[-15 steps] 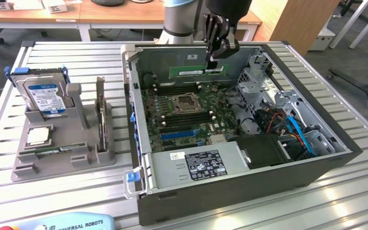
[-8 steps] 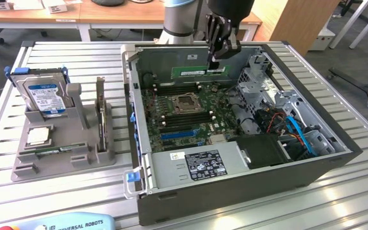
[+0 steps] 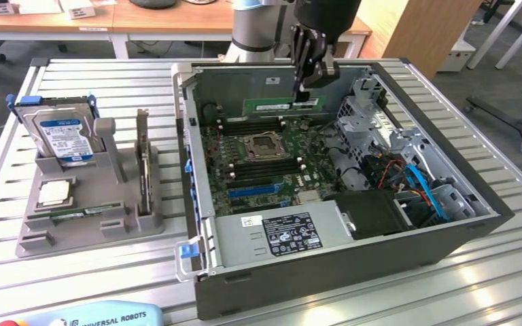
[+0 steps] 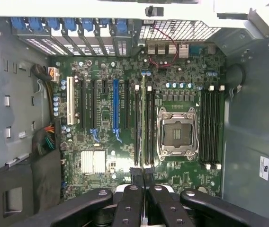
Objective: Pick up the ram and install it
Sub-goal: 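Pick up the ram and move it above insertion slot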
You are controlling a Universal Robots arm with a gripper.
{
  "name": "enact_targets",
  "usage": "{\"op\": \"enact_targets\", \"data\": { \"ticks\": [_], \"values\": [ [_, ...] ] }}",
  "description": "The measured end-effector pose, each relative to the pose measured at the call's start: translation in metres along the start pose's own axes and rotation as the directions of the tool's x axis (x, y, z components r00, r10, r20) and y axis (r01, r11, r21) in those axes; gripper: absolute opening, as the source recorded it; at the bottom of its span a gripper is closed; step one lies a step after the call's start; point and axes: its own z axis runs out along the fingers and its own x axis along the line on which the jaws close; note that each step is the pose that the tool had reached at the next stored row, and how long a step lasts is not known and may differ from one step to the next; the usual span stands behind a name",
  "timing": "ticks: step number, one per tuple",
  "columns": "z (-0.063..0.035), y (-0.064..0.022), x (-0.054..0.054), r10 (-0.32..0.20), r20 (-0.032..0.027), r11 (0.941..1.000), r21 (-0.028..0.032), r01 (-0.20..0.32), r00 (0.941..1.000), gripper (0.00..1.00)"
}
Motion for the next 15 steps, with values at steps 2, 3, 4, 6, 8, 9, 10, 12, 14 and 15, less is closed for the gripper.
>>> {"op": "enact_targets", "data": {
  "ticks": [2, 3, 4, 6, 8, 9, 10, 12, 14, 15],
  "values": [
    [0.0026, 0.0000, 0.000, 0.000, 0.0000, 1.0000, 0.0000, 0.000, 1.0000, 0.12],
    [0.0037, 0.0000, 0.000, 0.000, 0.0001, 1.0000, 0.0000, 0.000, 1.0000, 0.12],
    [0.0046, 0.0000, 0.000, 0.000, 0.0000, 1.0000, 0.0000, 0.000, 1.0000, 0.12],
    [0.0064, 0.0000, 0.000, 0.000, 0.0000, 1.0000, 0.0000, 0.000, 1.0000, 0.12],
    [0.0085, 0.0000, 0.000, 0.000, 0.0001, 1.0000, 0.0000, 0.000, 1.0000, 0.12],
    [0.0093, 0.0001, 0.000, 0.000, 0.0000, 1.0000, 0.0000, 0.000, 1.0000, 0.12],
    [0.0100, 0.0000, 0.000, 0.000, -0.0001, 1.0000, 0.0000, 0.000, 1.0000, 0.12],
    [0.0111, 0.0001, 0.000, 0.000, 0.0000, 1.0000, 0.0000, 0.000, 1.0000, 0.12],
    [0.0113, 0.0000, 0.000, 0.000, -0.0002, 1.0000, -0.0001, 0.000, 1.0000, 0.12],
    [0.0113, 0.0001, 0.000, 0.000, -0.0001, 1.0000, -0.0001, 0.000, 1.0000, 0.12]
  ]
}}
